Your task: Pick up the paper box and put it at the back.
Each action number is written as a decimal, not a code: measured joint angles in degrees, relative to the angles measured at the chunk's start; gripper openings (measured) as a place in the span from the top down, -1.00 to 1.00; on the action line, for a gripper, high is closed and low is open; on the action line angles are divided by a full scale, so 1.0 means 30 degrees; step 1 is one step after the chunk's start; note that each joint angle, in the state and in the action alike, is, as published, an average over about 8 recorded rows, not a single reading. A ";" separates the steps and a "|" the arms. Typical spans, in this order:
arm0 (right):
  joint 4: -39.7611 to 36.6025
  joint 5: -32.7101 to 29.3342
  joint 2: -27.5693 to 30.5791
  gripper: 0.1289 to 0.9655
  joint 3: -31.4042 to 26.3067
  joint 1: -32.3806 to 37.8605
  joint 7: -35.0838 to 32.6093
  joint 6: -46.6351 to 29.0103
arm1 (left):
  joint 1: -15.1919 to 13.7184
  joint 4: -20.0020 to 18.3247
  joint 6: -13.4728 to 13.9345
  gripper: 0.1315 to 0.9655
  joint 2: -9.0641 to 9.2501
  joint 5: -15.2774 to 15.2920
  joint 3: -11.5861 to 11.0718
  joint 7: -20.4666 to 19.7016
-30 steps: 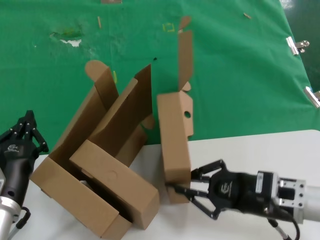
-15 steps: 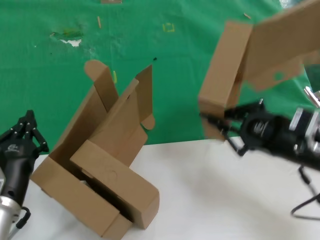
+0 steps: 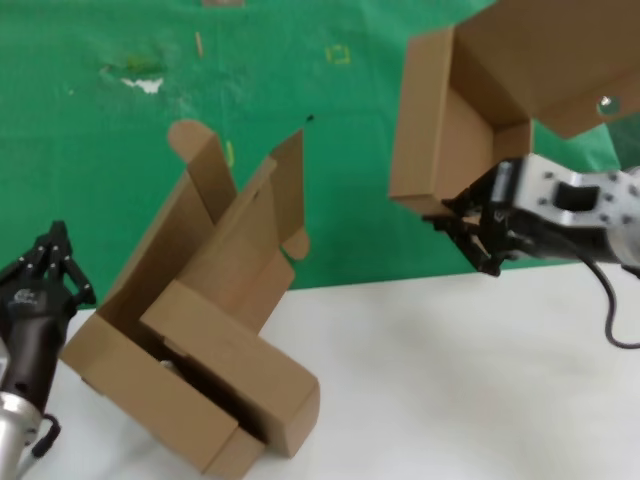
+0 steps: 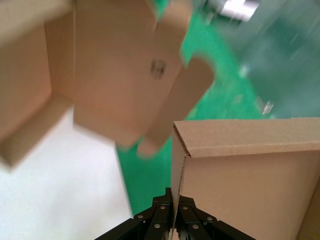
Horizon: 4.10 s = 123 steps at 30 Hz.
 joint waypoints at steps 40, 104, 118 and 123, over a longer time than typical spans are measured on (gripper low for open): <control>-1.1205 -1.7104 -1.1415 0.98 -0.9732 0.5249 0.4487 -0.6929 | 0.0000 0.0000 0.0000 0.98 0.0000 0.0000 0.0000 0.0001; -0.7152 -1.7973 -1.2358 -0.23 -0.3567 0.3689 -0.0402 -0.9139 | 0.0000 0.0000 0.0000 0.98 0.0000 0.0000 0.0000 0.0002; -0.0541 -1.8983 -1.0197 -0.72 -0.0446 0.1537 0.0798 -0.9300 | 0.0000 0.0000 0.0000 0.97 0.0000 -0.0001 0.0000 0.0002; -0.0685 -1.7795 -1.0226 -0.84 -0.0103 0.0975 0.0296 -0.8223 | 0.0000 0.0000 0.0000 0.96 0.0000 -0.0001 0.0000 0.0002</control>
